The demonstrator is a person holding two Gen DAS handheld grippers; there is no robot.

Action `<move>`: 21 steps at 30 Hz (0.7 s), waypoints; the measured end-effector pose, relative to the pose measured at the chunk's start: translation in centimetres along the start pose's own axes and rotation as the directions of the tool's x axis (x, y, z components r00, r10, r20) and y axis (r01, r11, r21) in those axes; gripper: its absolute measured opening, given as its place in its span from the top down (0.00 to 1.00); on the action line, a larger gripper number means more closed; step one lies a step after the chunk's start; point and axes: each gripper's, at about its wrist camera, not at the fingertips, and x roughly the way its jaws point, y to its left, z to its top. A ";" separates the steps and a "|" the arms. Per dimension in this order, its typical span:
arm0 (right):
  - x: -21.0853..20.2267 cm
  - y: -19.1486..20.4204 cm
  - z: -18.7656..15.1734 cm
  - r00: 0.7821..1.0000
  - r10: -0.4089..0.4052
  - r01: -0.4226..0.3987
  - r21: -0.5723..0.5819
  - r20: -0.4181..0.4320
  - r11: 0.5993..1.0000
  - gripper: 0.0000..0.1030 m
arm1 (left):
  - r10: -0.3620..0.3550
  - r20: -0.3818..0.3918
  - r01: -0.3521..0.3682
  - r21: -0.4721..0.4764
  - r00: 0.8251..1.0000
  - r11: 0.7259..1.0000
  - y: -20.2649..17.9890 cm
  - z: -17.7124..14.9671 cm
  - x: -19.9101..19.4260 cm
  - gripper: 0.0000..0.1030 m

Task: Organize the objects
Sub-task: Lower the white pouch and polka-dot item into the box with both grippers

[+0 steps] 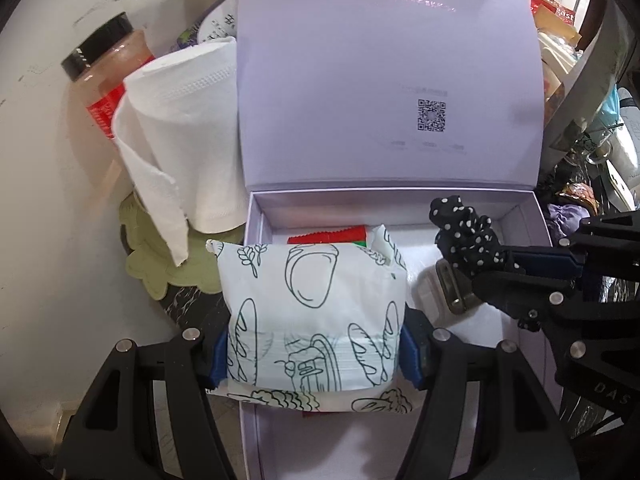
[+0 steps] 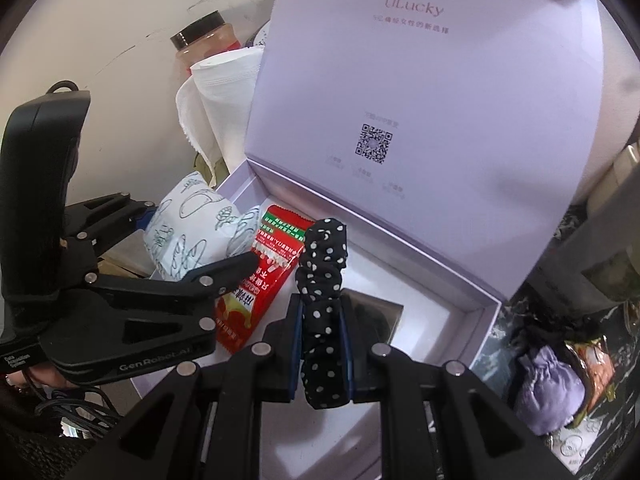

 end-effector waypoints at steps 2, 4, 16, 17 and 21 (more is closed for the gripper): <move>0.2 -0.2 0.2 1.000 0.008 -0.008 0.002 0.005 1.000 0.85 | 0.003 0.012 -0.003 0.018 1.000 1.000 -0.3 0.4 0.4 0.39; 0.4 -0.4 0.3 1.000 0.013 -0.013 0.004 0.010 1.000 0.85 | 0.003 0.026 -0.003 0.031 1.000 1.000 -0.5 0.9 0.7 0.39; 2.0 -1.2 0.3 1.000 0.030 -0.030 0.010 -0.005 0.999 0.85 | -0.012 0.049 0.010 0.055 0.999 0.998 -2.2 2.5 2.8 0.38; 2.0 -1.2 0.3 1.000 0.029 -0.029 0.005 -0.003 1.000 0.85 | -0.010 0.049 0.007 0.061 0.999 0.998 -2.4 2.5 2.9 0.38; 2.0 -1.1 0.2 1.000 0.024 -0.024 -0.009 0.003 1.000 0.85 | -0.008 0.034 0.006 0.059 0.999 0.998 -3.1 2.7 3.7 0.38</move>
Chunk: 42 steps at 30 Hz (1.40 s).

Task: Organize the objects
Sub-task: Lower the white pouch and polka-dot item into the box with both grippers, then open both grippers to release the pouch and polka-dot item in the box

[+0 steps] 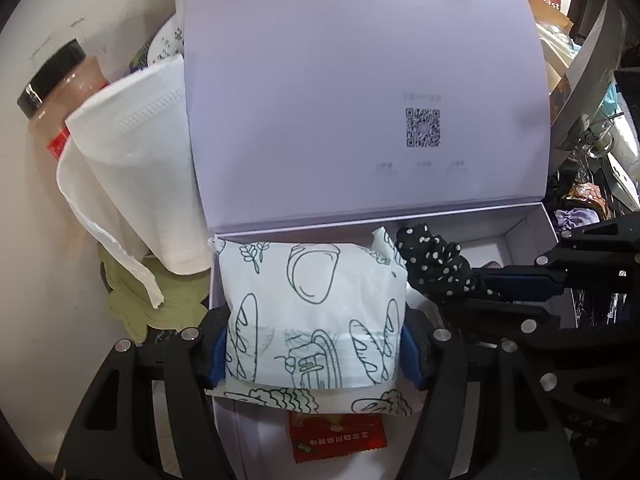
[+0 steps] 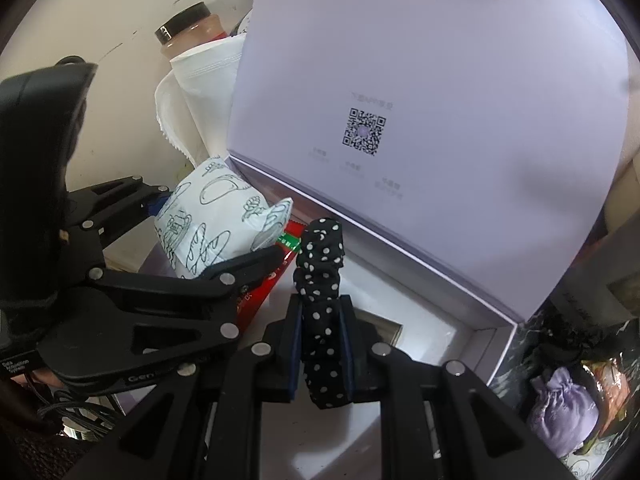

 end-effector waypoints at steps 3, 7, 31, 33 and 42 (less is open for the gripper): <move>0.0 0.0 0.0 1.000 0.003 -0.003 -0.002 0.003 1.000 0.85 | 0.003 -0.006 -0.003 0.001 1.000 1.000 -0.3 0.1 0.5 0.37; -0.1 -0.1 0.1 1.000 -0.005 0.005 -0.009 -0.006 1.000 0.84 | 0.024 -0.026 -0.024 0.017 0.999 1.000 -1.2 0.3 1.5 0.34; -2.2 -0.8 0.1 0.998 -0.051 0.051 -0.001 0.028 0.999 0.56 | 0.127 0.078 -0.127 -0.008 0.989 0.992 -4.7 2.6 0.6 0.28; -2.4 -0.9 0.1 0.998 -0.048 0.048 0.007 0.031 0.999 0.56 | 0.134 0.084 -0.133 -0.019 0.987 0.991 -4.7 2.8 0.6 0.27; -3.6 -0.7 0.0 0.999 -0.030 0.029 0.017 0.045 0.999 0.55 | 0.124 0.098 -0.115 -0.092 0.987 0.989 -4.8 2.9 0.0 0.28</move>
